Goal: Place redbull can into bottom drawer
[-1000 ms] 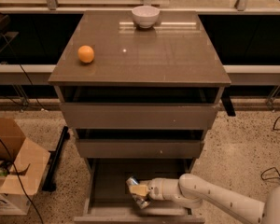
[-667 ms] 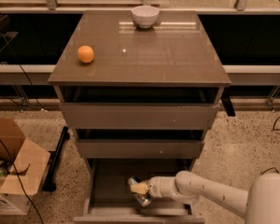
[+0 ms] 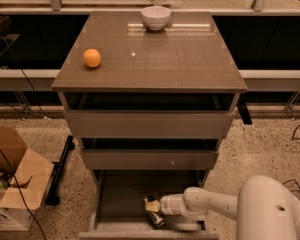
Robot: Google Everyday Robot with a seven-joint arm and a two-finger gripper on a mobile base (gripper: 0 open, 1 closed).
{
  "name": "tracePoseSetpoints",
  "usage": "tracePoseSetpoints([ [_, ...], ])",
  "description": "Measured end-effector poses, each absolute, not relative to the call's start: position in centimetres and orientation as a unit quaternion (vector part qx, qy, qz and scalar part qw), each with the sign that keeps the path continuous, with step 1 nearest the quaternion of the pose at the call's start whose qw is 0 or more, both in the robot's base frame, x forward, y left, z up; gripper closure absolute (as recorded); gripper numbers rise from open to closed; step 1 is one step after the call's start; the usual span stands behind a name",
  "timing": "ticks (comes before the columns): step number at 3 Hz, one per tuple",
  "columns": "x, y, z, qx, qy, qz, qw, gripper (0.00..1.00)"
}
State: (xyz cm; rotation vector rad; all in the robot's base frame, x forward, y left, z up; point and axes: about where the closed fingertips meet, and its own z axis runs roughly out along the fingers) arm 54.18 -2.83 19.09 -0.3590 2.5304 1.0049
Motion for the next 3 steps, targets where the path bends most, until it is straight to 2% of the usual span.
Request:
tracePoseSetpoints([
  [1,54.12,-2.79,16.65,-0.11,0.912,0.35,0.184,0.31],
  [2,53.98,-2.52,16.66,-0.112,0.911,0.352,0.183,0.01],
  [3,53.96,-2.47,16.64,-0.112,0.911,0.352,0.183,0.0],
])
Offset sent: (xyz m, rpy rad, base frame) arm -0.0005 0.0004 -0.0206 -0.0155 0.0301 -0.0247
